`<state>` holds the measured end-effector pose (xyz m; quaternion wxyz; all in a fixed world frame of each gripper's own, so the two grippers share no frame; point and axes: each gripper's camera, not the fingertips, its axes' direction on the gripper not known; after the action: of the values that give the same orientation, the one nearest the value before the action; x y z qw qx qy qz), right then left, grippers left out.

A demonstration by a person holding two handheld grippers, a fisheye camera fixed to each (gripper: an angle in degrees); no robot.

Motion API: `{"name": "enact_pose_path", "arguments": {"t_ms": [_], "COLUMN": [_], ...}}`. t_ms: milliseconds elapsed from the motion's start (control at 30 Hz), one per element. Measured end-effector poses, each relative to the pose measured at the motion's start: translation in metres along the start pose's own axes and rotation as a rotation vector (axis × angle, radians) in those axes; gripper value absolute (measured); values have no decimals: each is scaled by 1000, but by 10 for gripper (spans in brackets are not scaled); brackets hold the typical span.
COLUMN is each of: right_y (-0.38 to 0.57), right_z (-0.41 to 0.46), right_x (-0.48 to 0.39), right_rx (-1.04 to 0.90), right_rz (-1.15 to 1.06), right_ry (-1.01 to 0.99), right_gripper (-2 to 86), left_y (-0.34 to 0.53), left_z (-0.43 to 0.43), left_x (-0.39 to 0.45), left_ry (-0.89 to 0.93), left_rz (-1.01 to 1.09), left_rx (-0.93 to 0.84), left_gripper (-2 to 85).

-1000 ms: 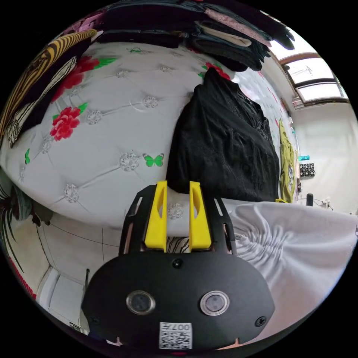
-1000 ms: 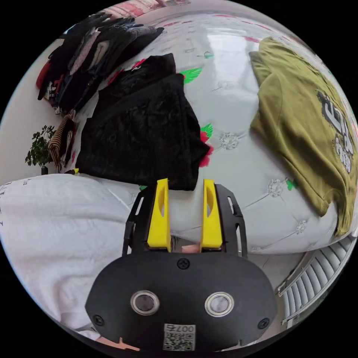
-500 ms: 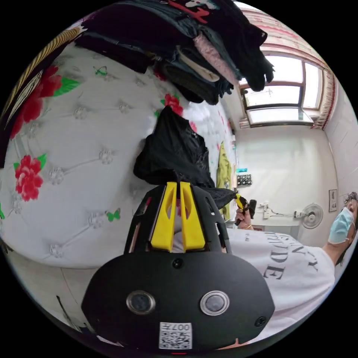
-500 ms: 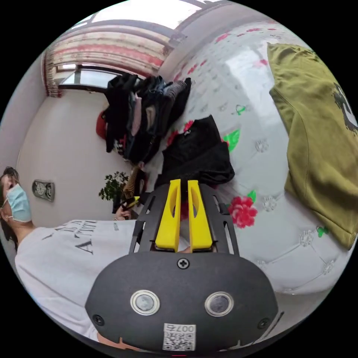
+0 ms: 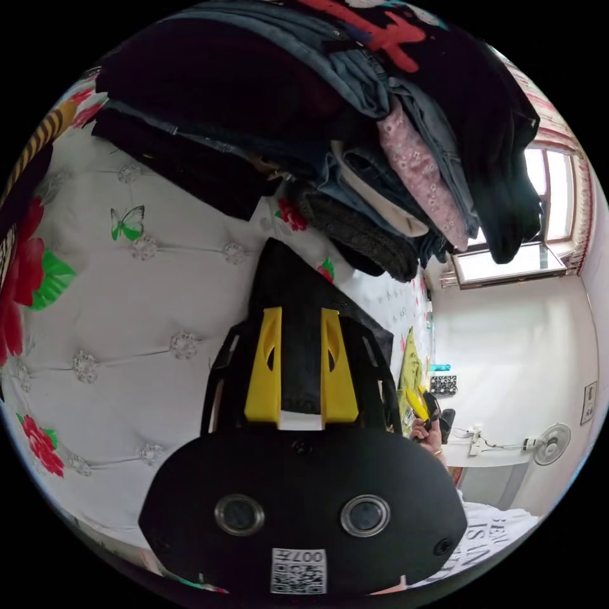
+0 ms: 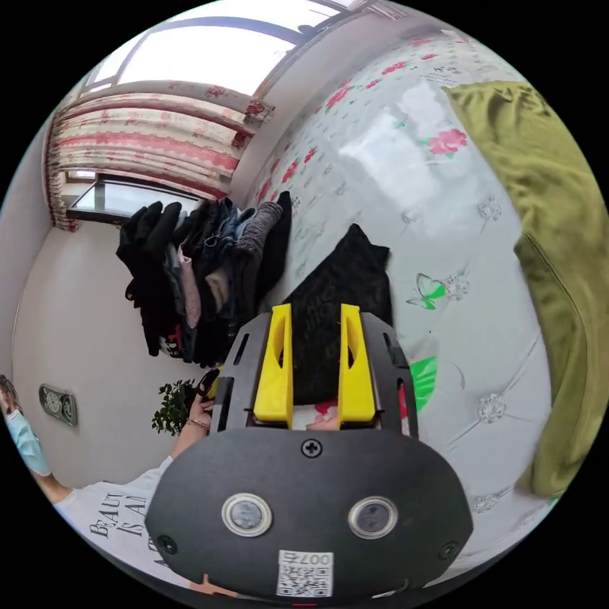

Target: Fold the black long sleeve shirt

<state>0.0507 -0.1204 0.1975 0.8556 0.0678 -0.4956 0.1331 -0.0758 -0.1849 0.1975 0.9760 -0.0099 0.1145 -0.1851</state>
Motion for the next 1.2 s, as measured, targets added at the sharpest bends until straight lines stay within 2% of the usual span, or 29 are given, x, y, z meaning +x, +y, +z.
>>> {"name": "enact_pose_path", "arguments": {"t_ms": [200, 267, 400, 467, 567, 633, 733, 767, 833, 933, 1200], "right_y": [41, 37, -6, -26, -32, 5, 81, 94, 129, 132, 56], "right_z": [7, 15, 57, 72, 109, 148, 197, 206, 237, 255, 211], "right_x": [75, 72, 41, 3, -101, -187, -251, -257, -259, -227, -97], "right_rx": [23, 38, -56, -76, -177, -294, -438, -465, -569, -639, -463], "right_rz": [154, 144, 77, -37, -381, -687, -932, -950, -939, -842, -441], "right_ry": [-76, -79, -41, -16, 11, 39, -29, -50, -125, -132, 29], "right_gripper": [108, 107, 98, 95, 91, 89, 90, 91, 98, 106, 119], "left_y": [79, 101, 117, 124, 132, 136, 142, 145, 147, 150, 145], "left_z": [-9, -13, -17, -22, -31, -34, -33, -33, -33, -31, -13], "left_x": [-43, -53, -65, -72, -82, -88, -100, -106, -112, -123, -137], "left_ry": [-73, -68, -19, 0, 18, 24, 35, 51, 83, 144, 246], "left_rz": [-12, -25, -48, -66, -78, -81, -87, -94, -103, -103, -36], "left_rx": [-44, -51, -58, -44, -14, -7, -7, 1, 15, 21, -5], "left_gripper": [89, 90, 98, 102, 104, 105, 111, 115, 121, 137, 158]}}
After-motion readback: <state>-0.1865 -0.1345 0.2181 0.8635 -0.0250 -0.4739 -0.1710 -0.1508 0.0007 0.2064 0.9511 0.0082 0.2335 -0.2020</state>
